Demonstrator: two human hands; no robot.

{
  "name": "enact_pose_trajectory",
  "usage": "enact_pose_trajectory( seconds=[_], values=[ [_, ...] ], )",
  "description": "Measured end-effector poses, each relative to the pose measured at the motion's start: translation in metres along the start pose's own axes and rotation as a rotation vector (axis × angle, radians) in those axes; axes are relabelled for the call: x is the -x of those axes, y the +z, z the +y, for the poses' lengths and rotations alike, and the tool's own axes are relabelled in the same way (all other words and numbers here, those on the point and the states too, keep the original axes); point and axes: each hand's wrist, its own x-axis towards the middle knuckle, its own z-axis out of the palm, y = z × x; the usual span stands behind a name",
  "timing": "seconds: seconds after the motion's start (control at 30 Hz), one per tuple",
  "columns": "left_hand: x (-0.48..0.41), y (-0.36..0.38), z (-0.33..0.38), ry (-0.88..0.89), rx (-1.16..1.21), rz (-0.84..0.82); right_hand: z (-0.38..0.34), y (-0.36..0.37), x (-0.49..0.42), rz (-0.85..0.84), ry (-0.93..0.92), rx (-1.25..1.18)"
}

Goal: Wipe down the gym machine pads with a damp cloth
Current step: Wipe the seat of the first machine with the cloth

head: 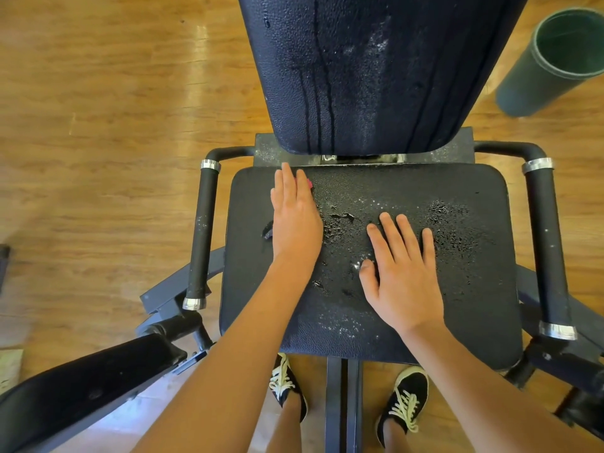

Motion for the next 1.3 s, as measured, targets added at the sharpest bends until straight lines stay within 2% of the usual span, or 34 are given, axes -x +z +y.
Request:
enact_pose_trajectory(
  seconds=[0.17, 0.33, 0.6, 0.77, 0.93, 1.17, 1.3],
  values=[
    [0.040, 0.000, -0.010, 0.058, -0.044, -0.059, -0.002, -0.003, 0.001, -0.009, 0.011, -0.011],
    [0.091, 0.004, -0.015, 0.028, -0.002, -0.053, -0.002, -0.003, 0.002, 0.001, 0.011, -0.016],
    [0.050, 0.002, -0.005, -0.035, -0.005, -0.007, -0.002, -0.002, 0.002, 0.009, 0.021, -0.020],
    [0.025, -0.001, -0.006, 0.007, -0.026, -0.014, -0.003, 0.000, 0.000, 0.024, 0.016, -0.012],
    [0.054, 0.001, -0.016, 0.079, -0.043, -0.043, -0.001, 0.002, 0.000, 0.034, 0.010, -0.014],
    [0.121, -0.002, -0.027, 0.068, -0.036, -0.066, -0.001, 0.000, 0.001, 0.032, 0.010, -0.024],
    [0.121, -0.002, -0.027, 0.079, -0.051, -0.045, -0.001, 0.000, 0.001, 0.044, 0.008, -0.030]
  ],
)
